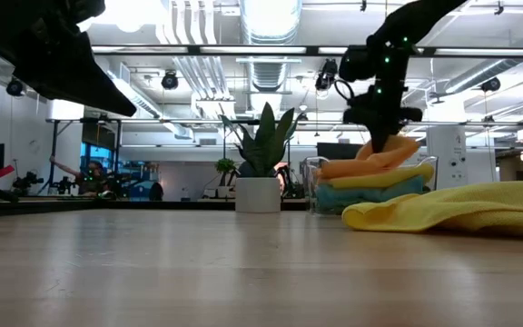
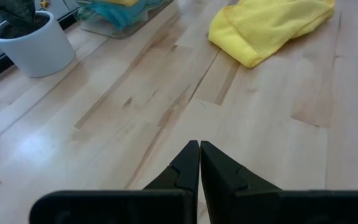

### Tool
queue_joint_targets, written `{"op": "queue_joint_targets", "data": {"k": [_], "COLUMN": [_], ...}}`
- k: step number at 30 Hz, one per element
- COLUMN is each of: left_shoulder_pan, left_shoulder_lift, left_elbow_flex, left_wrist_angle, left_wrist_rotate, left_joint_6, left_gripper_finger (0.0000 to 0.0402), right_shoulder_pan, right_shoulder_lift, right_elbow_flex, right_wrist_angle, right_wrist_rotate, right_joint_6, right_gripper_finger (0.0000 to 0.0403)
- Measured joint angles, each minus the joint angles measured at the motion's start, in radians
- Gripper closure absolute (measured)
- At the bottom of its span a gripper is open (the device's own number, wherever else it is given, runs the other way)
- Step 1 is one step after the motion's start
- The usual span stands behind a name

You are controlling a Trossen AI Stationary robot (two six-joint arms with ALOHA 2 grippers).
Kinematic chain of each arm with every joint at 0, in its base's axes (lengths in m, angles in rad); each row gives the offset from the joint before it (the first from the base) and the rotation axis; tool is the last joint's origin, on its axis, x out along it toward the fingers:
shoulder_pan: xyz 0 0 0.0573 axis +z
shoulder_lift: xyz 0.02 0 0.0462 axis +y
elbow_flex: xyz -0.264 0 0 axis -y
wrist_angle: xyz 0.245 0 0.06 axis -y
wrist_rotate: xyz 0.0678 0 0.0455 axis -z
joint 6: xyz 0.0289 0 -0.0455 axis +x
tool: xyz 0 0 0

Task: Fold microfiber towels
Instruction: Put the orange microfiber towel into the transparent bin

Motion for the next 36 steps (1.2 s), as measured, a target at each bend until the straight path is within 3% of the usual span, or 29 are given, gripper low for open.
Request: {"op": "queue_joint_targets", "data": {"k": [4, 13, 19, 23, 27, 29, 36], "left_shoulder_pan": [0.0, 0.003, 0.006, 0.007, 0.008, 0.008, 0.009], "left_shoulder_lift": [0.0, 0.0, 0.0, 0.0, 0.0, 0.0, 0.0], "left_elbow_flex": [0.0, 0.0, 0.0, -0.001, -0.001, -0.001, -0.001], "left_wrist_angle": [0.0, 0.0, 0.0, 0.0, 0.001, 0.001, 0.001], "left_wrist_rotate": [-0.001, -0.014, -0.018, -0.022, -0.028, -0.029, -0.029], "left_joint_6": [-0.004, -0.005, -0.005, -0.005, -0.006, -0.006, -0.006], "left_gripper_finger": [0.0402, 0.0402, 0.0402, 0.0402, 0.0402, 0.0402, 0.0402], "right_shoulder_pan": [0.0, 0.0, -0.002, -0.003, -0.002, -0.002, -0.006], "right_shoulder_lift": [0.009, -0.007, -0.023, -0.027, -0.023, -0.017, 0.003], "right_elbow_flex": [0.0, 0.0, 0.048, 0.089, 0.065, 0.041, -0.088], "right_wrist_angle": [-0.055, -0.101, -0.181, -0.198, -0.125, -0.096, 0.068], "right_wrist_rotate": [0.102, 0.107, 0.211, 0.209, 0.101, 0.101, 0.145], "right_joint_6": [-0.011, -0.045, -0.09, -0.124, -0.144, -0.152, -0.174], "right_gripper_finger": [0.0347, 0.0243, 0.0222, 0.0253, 0.0328, 0.0373, 0.0394]}}
